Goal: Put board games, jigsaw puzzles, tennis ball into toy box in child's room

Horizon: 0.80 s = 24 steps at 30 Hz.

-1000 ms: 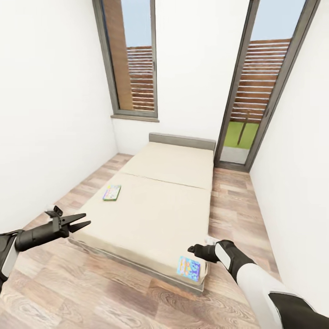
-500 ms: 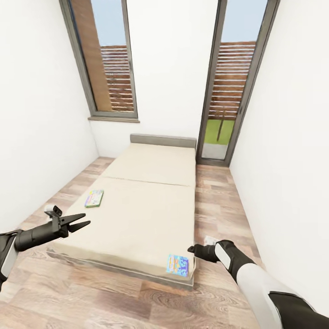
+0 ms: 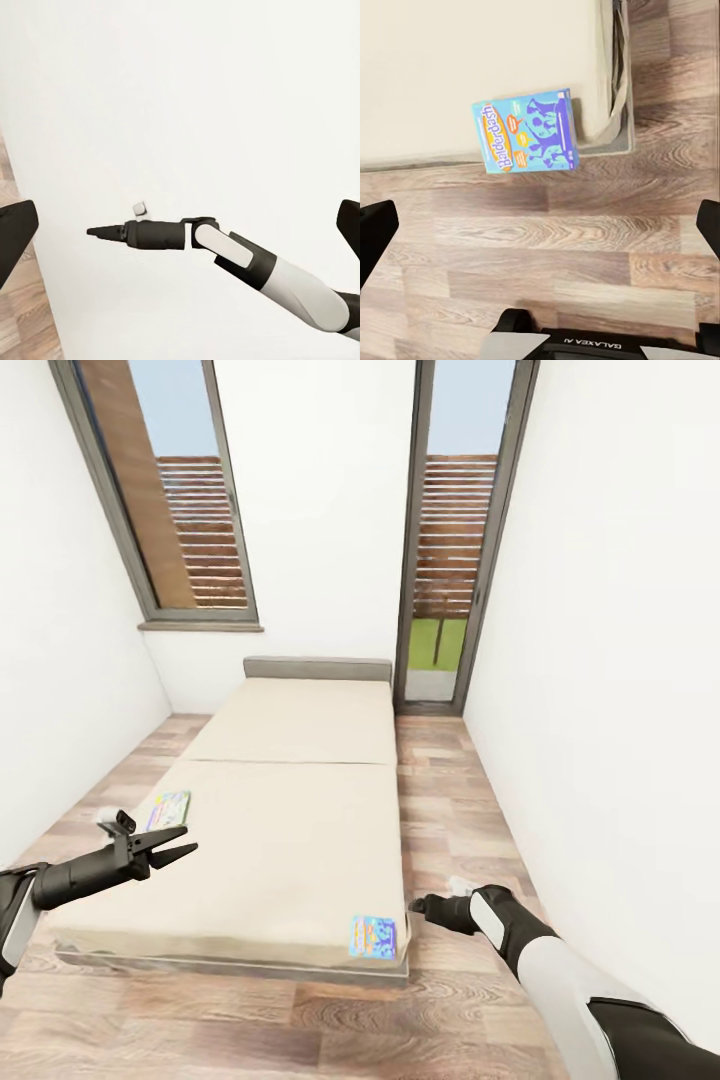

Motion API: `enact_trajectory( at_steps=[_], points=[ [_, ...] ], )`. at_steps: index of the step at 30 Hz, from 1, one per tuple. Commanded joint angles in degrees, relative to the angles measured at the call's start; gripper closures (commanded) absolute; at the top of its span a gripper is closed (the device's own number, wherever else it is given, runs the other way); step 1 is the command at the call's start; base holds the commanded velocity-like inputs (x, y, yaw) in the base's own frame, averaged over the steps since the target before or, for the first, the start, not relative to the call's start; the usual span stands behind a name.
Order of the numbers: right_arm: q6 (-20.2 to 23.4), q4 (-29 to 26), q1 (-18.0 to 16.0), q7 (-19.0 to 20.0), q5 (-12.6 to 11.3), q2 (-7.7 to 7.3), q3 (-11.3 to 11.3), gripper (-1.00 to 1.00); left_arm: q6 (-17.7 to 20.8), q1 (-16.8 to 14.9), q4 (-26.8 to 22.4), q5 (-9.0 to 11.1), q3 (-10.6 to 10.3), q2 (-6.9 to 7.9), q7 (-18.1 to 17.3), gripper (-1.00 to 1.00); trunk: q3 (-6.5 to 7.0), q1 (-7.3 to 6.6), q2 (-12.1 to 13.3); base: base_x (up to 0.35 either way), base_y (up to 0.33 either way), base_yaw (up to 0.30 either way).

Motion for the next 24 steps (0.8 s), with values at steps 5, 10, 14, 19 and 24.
enact_trajectory(
  at_steps=[5, 10, 14, 19, 24],
  points=[
    [0.21, -0.08, -0.05, 0.08, 0.10, 0.01, -0.47, -1.00, 0.61, -0.02, -0.02, 0.01, 0.05, 0.03, -0.21, -1.00, -0.12, 0.03, -0.12, 0.000, 0.027, -0.284],
    [0.18, -0.23, -0.05, 0.08, 0.11, 0.00, -0.45, -1.00, 0.61, -0.02, -0.02, 0.01, 0.02, 0.03, -0.21, -1.00, -0.12, 0.03, -0.12, 0.000, 0.148, -0.283],
    [0.35, -0.31, -0.05, 0.06, 0.12, 0.09, -0.37, -1.00, 0.61, -0.02, -0.02, 0.01, 0.00, 0.03, -0.21, -1.00, -0.12, 0.03, -0.12, 0.000, 0.171, -0.176],
    [0.27, -0.33, -0.05, 0.07, 0.11, 0.06, -0.40, -1.00, 0.61, -0.02, -0.02, 0.01, 0.00, 0.03, -0.20, -1.00, -0.12, 0.03, -0.12, 0.000, 0.035, -0.029],
    [0.19, -0.33, -0.05, 0.07, 0.11, 0.06, -0.38, -1.00, 0.61, -0.02, -0.02, 0.01, 0.01, 0.03, -0.20, -1.00, -0.12, 0.03, -0.12, 0.000, 0.008, -0.007]
  ],
)
